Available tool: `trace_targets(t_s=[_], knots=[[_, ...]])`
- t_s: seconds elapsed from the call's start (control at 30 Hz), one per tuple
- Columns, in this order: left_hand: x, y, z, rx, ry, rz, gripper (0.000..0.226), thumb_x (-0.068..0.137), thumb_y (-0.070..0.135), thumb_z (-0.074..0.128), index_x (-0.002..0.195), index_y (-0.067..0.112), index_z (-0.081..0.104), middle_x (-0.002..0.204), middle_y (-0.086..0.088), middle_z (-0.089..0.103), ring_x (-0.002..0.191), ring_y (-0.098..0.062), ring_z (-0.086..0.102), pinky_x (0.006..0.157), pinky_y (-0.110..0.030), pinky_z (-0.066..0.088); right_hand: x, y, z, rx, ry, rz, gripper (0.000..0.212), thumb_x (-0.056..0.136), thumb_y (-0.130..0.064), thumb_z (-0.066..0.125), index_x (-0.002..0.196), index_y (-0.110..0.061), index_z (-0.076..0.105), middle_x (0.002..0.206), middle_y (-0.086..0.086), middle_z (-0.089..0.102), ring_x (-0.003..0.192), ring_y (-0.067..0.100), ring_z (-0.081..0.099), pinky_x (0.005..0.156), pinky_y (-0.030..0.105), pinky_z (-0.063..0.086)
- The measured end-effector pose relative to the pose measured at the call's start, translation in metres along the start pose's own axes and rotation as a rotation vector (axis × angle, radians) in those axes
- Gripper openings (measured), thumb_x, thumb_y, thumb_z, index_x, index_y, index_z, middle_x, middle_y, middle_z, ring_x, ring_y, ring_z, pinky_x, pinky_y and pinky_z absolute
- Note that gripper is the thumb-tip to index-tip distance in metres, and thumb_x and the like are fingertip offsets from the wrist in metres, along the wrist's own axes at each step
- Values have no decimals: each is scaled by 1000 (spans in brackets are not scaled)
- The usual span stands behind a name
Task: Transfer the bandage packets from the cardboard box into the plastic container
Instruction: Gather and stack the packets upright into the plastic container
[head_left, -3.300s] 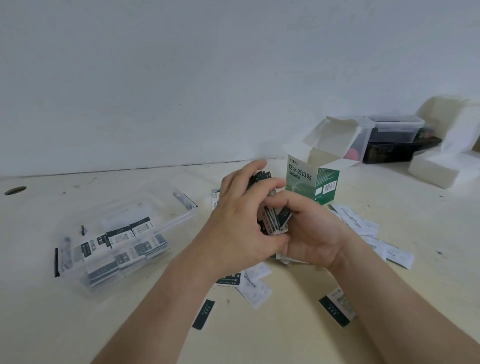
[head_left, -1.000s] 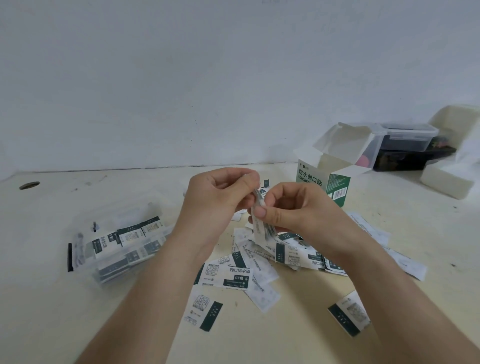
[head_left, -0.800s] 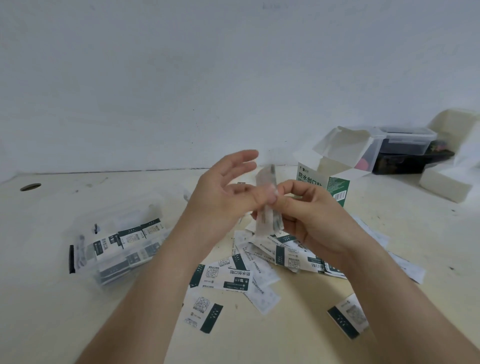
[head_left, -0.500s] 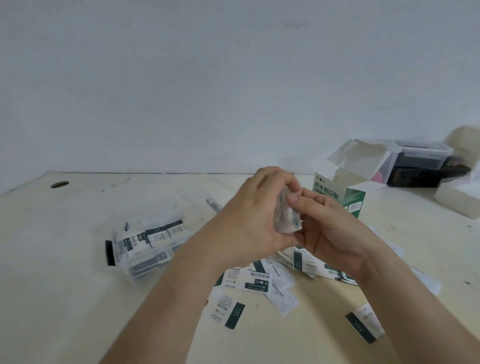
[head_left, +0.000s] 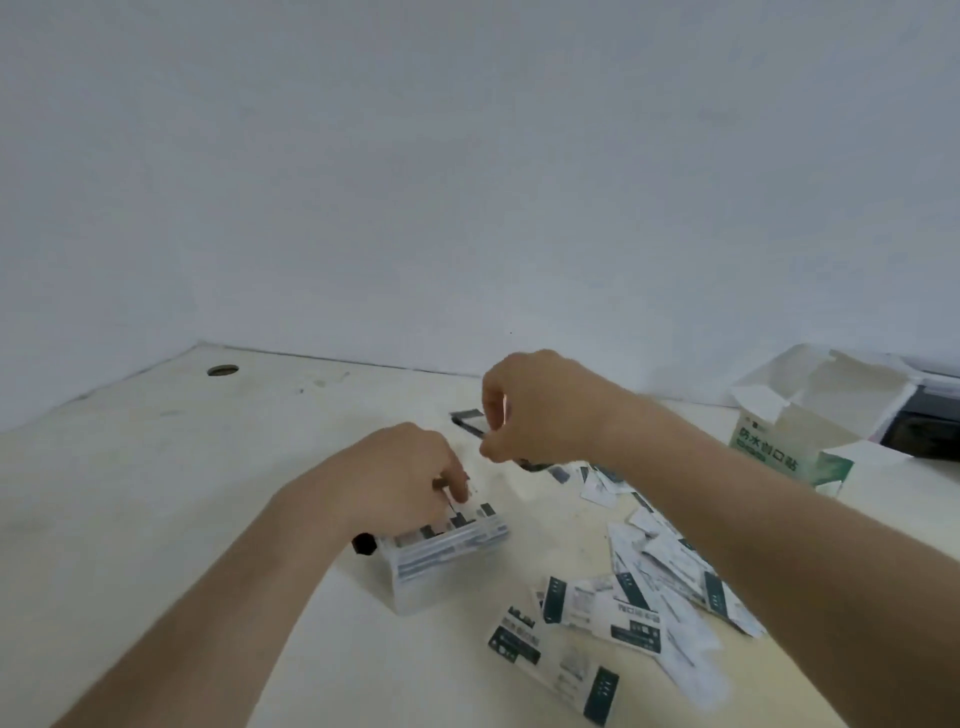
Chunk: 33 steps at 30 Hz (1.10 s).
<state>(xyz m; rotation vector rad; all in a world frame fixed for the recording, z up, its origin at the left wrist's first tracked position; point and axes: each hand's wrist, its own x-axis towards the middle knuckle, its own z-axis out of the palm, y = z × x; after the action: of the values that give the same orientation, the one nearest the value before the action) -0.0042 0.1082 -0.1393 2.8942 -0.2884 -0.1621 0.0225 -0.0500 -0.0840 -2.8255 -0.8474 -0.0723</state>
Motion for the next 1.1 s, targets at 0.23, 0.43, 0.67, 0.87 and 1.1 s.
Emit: trace_targets(t_s=[0.23, 0.43, 0.67, 0.87, 1.1], knots=[[10, -3, 7, 119, -120, 111, 49, 82, 11, 48, 116, 41, 66, 118, 12, 66, 95, -13, 62, 78, -24, 52, 22, -9, 36, -497, -169, -43, 39, 79, -21, 72, 61, -14, 38, 60, 0, 42, 54, 19, 46, 46, 24, 34], [9, -4, 5, 100, -117, 126, 48, 84, 10, 50, 120, 39, 65, 112, 5, 67, 86, -16, 62, 70, -25, 50, 30, -13, 49, -602, -214, -93, 14, 81, -24, 68, 85, -15, 58, 66, -2, 42, 58, 17, 43, 55, 28, 38], [8, -6, 7, 113, -120, 139, 49, 83, 8, 49, 117, 38, 67, 106, 6, 69, 89, -20, 63, 75, -31, 54, 39, -14, 54, -619, -267, -154, 16, 79, -24, 68, 92, -15, 67, 68, -1, 49, 66, 22, 51, 48, 23, 34], [8, -6, 5, 127, -144, 152, 51, 82, 8, 50, 117, 41, 66, 102, 6, 69, 84, -20, 63, 72, -32, 54, 41, -11, 58, -661, -290, -189, 18, 84, -27, 61, 98, -17, 67, 66, -3, 48, 62, 20, 49, 46, 22, 30], [10, -7, 6, 145, -158, 142, 52, 82, 9, 50, 120, 42, 65, 105, 9, 67, 79, -17, 60, 65, -26, 49, 42, -9, 60, -709, -338, -198, 11, 88, -27, 57, 96, -21, 63, 69, -5, 48, 58, 15, 46, 47, 22, 30]])
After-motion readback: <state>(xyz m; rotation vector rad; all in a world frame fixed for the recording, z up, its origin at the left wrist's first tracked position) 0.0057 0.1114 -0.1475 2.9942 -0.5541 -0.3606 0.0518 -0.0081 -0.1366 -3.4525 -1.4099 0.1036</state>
